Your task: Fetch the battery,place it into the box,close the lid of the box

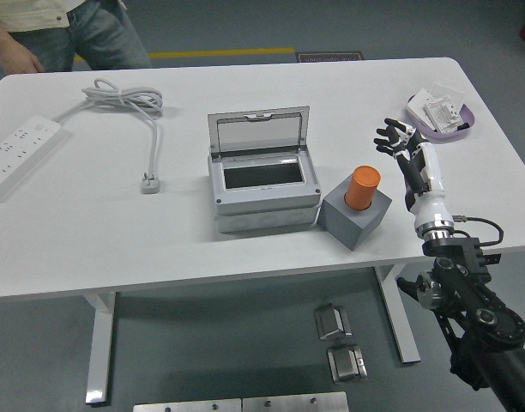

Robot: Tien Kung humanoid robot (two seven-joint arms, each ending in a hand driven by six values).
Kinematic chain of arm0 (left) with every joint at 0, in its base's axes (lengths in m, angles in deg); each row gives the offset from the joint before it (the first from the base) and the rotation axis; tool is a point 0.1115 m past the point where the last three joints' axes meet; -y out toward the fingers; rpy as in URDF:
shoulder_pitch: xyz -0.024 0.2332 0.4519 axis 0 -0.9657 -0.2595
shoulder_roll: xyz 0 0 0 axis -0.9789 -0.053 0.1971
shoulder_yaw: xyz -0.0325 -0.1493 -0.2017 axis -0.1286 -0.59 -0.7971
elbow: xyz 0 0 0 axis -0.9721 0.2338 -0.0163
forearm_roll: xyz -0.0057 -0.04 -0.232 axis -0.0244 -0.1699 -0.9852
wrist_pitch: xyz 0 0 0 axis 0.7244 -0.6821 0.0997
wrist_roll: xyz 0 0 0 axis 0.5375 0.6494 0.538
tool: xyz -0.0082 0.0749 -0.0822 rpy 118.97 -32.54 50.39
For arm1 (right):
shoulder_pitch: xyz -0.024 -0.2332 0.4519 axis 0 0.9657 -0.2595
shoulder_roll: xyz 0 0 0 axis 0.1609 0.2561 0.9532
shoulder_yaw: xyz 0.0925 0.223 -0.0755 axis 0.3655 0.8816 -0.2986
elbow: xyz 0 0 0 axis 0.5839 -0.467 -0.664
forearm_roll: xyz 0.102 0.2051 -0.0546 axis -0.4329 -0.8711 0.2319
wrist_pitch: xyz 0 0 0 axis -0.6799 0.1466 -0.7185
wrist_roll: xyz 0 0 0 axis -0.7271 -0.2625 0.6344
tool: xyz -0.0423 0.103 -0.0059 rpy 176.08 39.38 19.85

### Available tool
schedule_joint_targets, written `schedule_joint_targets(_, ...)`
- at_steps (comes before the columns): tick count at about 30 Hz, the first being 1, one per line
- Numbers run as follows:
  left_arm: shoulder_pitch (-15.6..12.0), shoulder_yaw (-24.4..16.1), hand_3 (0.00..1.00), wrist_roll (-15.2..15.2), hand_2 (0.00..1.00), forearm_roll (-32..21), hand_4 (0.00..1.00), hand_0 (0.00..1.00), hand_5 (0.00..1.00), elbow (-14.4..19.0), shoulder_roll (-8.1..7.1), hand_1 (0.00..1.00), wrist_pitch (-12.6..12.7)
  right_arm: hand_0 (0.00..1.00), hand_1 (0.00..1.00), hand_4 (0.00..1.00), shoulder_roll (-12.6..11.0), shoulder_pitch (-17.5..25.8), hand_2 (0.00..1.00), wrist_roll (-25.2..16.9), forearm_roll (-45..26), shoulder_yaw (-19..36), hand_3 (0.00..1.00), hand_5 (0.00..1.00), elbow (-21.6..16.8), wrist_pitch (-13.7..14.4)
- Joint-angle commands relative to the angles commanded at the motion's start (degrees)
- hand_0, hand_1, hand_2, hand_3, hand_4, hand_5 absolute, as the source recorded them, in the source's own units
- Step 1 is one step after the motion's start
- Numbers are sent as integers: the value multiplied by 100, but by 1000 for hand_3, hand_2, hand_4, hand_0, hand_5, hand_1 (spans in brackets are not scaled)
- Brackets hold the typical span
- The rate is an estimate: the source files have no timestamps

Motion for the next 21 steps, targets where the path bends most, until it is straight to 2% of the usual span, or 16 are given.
schedule_joint_targets(1, 1, 2, 642, -1, 595, 2, 705, 631, 184, 0, 1, 614, -4, 643, 642, 998, 9, 4, 734, 3, 1, -11, 756, 735, 25, -10)
schedule_joint_targets(2, 2, 5, 642, -2, 593, 5, 705, 632, 182, 0, 2, 617, -8, 685, 670, 998, 15, 8, 770, 7, 3, -24, 769, 766, 47, -19)
schedule_joint_targets(21, 27, 21, 634, -18, 586, 43, 698, 628, 175, 0, 11, 620, -25, 716, 687, 998, 18, -75, 775, 19, -95, -451, 780, 792, 338, -86)
